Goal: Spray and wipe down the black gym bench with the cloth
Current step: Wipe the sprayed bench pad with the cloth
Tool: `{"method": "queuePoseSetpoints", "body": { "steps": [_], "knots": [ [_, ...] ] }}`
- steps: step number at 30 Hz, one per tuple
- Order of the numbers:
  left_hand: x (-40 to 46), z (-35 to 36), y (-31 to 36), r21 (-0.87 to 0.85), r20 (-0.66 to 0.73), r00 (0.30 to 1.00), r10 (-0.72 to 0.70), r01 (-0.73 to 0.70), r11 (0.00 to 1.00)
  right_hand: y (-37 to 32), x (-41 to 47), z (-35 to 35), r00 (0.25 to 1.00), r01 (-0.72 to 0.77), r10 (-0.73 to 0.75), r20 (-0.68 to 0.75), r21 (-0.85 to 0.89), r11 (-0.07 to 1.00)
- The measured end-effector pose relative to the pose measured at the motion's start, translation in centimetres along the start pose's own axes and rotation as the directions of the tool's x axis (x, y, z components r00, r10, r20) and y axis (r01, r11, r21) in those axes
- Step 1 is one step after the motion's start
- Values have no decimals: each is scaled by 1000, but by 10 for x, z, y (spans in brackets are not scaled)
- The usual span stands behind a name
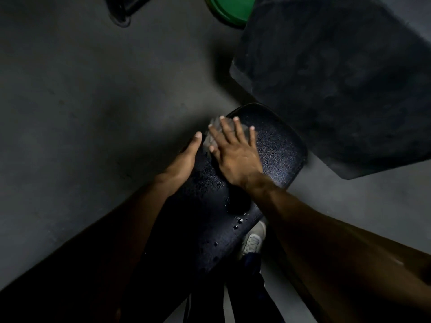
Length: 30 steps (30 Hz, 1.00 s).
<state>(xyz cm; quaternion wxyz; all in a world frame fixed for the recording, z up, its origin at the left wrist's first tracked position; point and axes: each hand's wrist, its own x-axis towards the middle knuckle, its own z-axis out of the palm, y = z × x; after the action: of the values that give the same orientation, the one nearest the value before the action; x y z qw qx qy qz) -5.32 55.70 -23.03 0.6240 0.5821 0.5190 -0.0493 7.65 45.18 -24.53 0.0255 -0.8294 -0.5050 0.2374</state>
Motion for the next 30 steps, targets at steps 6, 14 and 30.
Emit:
{"method": "queuePoseSetpoints", "body": {
  "steps": [6, 14, 30],
  "knots": [
    [-3, -2, 2, -64, 45, 997, -64, 66, 996, -29, -53, 37, 973, 226, -227, -39, -46, 973],
    [-15, 5, -2, 210, 13, 999, 31, -33, 977, 23, -104, 42, 996, -20, 19, -86, -19, 1000],
    [-14, 9, -10, 447, 44, 998, 50, -65, 892, -26, -125, 57, 996, 46, -47, -73, -6, 999]
  ]
}}
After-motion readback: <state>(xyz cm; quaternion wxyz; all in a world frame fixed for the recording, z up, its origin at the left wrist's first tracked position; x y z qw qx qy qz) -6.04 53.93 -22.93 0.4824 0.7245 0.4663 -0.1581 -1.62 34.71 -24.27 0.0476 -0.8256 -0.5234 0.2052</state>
